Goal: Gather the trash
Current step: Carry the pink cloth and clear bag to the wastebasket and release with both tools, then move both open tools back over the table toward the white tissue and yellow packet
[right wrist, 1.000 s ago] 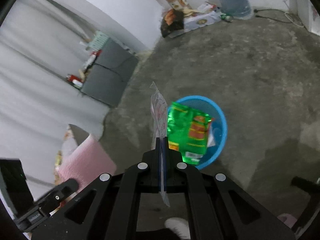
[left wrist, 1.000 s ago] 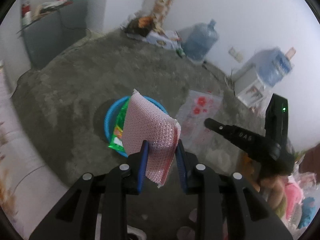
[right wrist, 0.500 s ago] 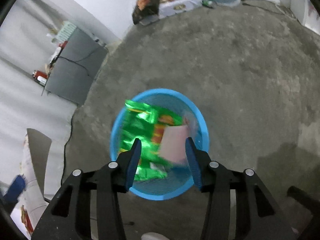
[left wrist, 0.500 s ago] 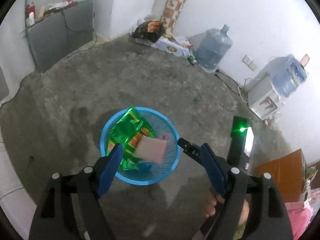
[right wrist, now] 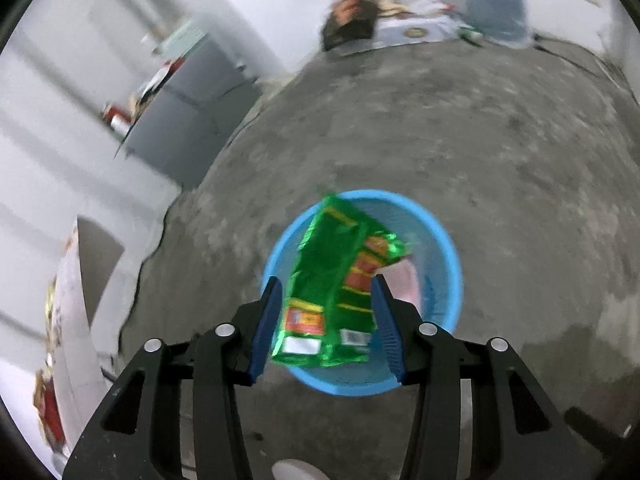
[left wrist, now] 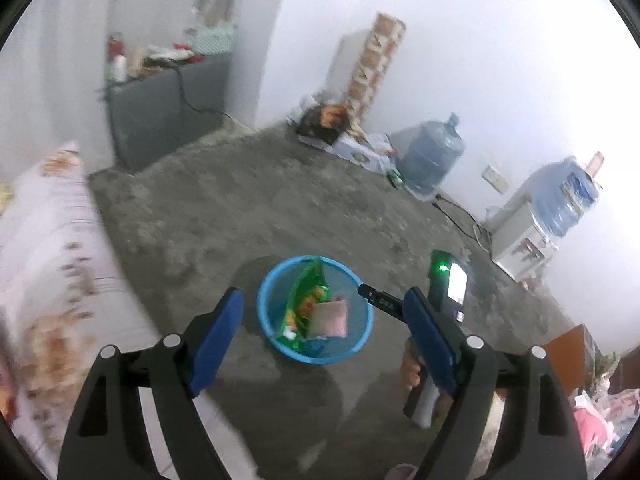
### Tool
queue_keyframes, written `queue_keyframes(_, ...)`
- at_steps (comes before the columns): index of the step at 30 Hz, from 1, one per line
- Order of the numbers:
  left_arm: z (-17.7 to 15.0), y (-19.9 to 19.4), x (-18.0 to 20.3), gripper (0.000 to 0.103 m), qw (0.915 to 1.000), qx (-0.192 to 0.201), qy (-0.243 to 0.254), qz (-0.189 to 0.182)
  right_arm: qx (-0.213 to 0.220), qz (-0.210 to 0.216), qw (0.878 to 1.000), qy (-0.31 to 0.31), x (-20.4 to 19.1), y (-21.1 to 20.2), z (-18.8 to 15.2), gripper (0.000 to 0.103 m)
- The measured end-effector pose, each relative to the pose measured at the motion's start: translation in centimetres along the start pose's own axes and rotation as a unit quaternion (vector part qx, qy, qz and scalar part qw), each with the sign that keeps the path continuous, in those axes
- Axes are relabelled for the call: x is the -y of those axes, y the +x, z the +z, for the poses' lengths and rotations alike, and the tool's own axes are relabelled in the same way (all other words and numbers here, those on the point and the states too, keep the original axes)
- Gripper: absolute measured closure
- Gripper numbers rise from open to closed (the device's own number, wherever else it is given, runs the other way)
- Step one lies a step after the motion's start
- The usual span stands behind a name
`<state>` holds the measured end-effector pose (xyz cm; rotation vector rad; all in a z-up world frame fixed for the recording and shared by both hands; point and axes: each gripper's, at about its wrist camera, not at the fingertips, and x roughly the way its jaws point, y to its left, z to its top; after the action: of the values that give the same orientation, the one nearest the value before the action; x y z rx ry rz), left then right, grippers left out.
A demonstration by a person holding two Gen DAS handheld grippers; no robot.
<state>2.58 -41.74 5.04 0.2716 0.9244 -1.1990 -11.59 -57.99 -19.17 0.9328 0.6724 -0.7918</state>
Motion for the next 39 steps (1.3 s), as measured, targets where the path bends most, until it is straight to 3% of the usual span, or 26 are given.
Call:
queue_keyframes(4, -1.9, -6.1, -3.7, 0.020, 0.9992, 0.031, -0.020, 0.017, -0.045, -0.031, 0.998, -0.024, -3.4, 4.4, -0.1, 0.042)
queue_keyframes(10, -6.8, -14.3, -10.5, 0.020, 0.9907, 0.069, -0.078, 0.087, -0.106, -0.090, 0.990, -0.025, -5.2, 11.8, -0.5, 0.043)
queue_keyframes(13, -9.7, -17.9, -14.1, 0.020, 0.9812, 0.085, -0.120, 0.125, -0.125, -0.114, 0.985, -0.023, -4.9, 14.1, -0.7, 0.058)
queue_keyframes(15, -11.1, -19.4, -15.9, 0.020, 0.9752, 0.092, -0.143, 0.142, -0.134, -0.121, 0.983, -0.029, -5.0, 15.1, -0.9, 0.074)
queue_keyframes(16, -12.0, -20.4, -17.2, 0.020, 0.9698, 0.097, -0.159, 0.157, -0.137, -0.122, 0.982, -0.033, -4.9, 15.5, -0.9, 0.088)
queue_keyframes(18, -13.3, -21.5, -18.7, 0.020, 0.9610, 0.107, -0.179, 0.181, -0.140, -0.119, 0.982, -0.033, -4.6, 15.7, -1.0, 0.100)
queue_keyframes(22, -15.3, -22.9, -21.2, 0.020, 0.9455, 0.119, -0.210, 0.219, -0.119, -0.128, 0.984, -0.033, -3.2, 14.5, -1.1, 0.102)
queue_keyframes(27, -16.5, -23.4, -23.1, 0.020, 0.9420, 0.114, -0.224, 0.222, -0.118, -0.139, 0.983, 0.000, 0.6, 14.4, -1.5, 0.102)
queue_keyframes(32, -16.7, -23.4, -23.8, 0.020, 0.9402, 0.114, -0.231, 0.223, -0.141, -0.138, 0.977, 0.083, 4.0, 16.6, -2.0, 0.102)
queue_keyframes(39, -17.3, -24.1, -24.7, 0.020, 0.9345, 0.115, -0.250, 0.226, -0.161, -0.146, 0.972, 0.092, 2.7, 20.3, -2.5, 0.102)
